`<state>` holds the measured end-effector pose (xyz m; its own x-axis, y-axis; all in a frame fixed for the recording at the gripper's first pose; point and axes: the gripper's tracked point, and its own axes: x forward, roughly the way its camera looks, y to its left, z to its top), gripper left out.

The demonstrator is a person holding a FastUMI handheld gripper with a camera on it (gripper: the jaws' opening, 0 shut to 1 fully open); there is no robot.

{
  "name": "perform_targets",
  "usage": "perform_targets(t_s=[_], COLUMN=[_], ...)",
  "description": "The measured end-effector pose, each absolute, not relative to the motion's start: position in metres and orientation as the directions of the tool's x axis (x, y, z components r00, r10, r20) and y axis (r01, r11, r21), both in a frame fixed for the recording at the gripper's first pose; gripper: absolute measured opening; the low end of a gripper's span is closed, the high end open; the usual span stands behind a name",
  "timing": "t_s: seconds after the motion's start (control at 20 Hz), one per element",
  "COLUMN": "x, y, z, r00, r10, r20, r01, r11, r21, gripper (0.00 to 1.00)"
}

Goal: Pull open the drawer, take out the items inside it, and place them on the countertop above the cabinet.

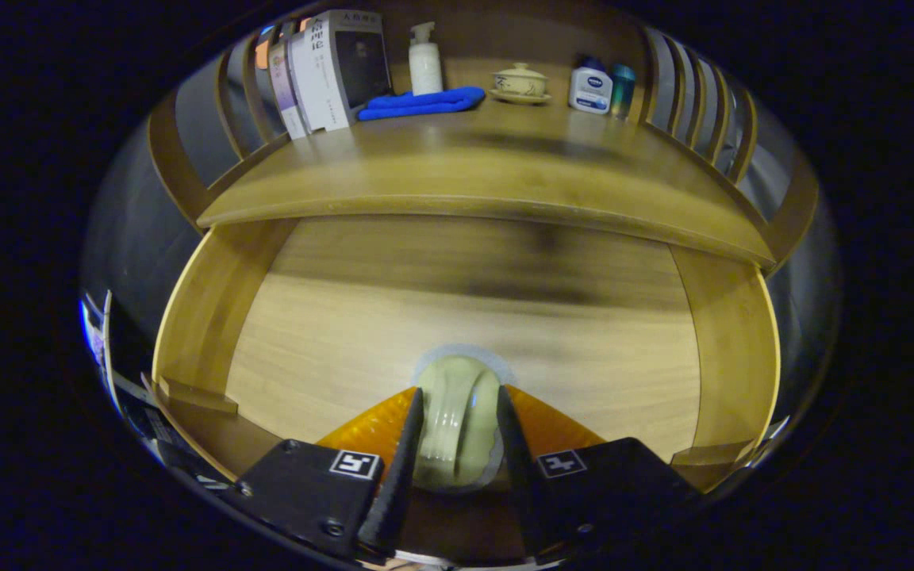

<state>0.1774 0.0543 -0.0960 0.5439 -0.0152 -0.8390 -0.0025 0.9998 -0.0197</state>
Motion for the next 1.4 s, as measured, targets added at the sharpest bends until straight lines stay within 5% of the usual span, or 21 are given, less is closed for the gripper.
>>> perform_targets(t_s=[0.35,1.4], x=[0.176,0.189], y=[0.06,0.056], z=[-0.099,0.031], r00=[0.559,0.764], r10=[0.0,-0.001], r20=[-0.829,-0.645], r01=[-0.026,-0.029], r11=[0.999,0.999], r21=[-0.018,-0.036], gripper=[0.2,0.17])
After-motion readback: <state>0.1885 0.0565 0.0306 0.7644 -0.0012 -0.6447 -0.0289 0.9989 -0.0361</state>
